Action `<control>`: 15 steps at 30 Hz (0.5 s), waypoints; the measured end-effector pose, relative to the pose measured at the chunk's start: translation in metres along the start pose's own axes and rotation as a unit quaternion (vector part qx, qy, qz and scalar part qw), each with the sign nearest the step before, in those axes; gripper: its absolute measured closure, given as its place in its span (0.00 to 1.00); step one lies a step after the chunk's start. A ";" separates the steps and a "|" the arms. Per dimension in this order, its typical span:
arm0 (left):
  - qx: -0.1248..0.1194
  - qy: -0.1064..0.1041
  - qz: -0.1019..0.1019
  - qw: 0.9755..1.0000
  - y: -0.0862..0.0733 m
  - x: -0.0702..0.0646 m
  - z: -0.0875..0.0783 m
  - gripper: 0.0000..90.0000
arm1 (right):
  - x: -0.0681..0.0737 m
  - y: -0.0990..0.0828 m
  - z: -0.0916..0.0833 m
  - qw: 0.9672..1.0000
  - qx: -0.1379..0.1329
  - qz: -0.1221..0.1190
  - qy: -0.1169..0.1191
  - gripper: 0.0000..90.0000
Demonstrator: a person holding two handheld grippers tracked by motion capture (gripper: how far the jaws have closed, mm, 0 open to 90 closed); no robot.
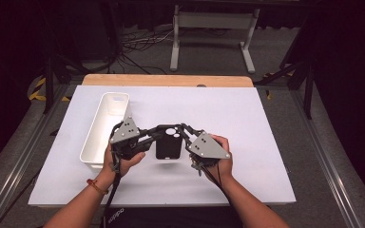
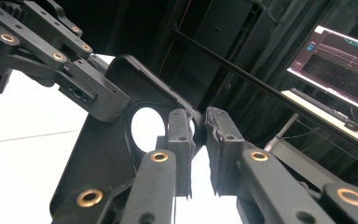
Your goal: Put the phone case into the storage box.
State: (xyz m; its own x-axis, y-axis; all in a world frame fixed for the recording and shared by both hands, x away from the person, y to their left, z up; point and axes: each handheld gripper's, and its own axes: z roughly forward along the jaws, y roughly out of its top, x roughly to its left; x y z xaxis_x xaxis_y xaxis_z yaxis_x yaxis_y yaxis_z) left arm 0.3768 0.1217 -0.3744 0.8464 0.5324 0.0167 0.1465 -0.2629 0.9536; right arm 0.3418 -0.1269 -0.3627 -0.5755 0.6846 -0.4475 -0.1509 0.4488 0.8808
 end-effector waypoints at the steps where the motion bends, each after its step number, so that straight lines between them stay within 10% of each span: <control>1: -0.002 0.001 0.003 1.000 0.000 0.000 -0.001 0.90 | 0.000 0.000 0.000 1.000 0.001 0.000 0.000 0.90; 15: -0.012 0.001 0.004 1.000 0.000 0.000 -0.005 0.91 | -0.003 0.002 0.000 1.000 -0.002 0.025 0.015 0.87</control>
State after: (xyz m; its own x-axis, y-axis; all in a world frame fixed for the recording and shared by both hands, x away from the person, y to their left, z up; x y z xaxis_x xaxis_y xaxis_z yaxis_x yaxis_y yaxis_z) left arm 0.3739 0.1254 -0.3726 0.8467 0.5314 0.0258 0.1266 -0.2483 0.9604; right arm 0.3431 -0.1280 -0.3597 -0.6056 0.6888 -0.3985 -0.1242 0.4127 0.9023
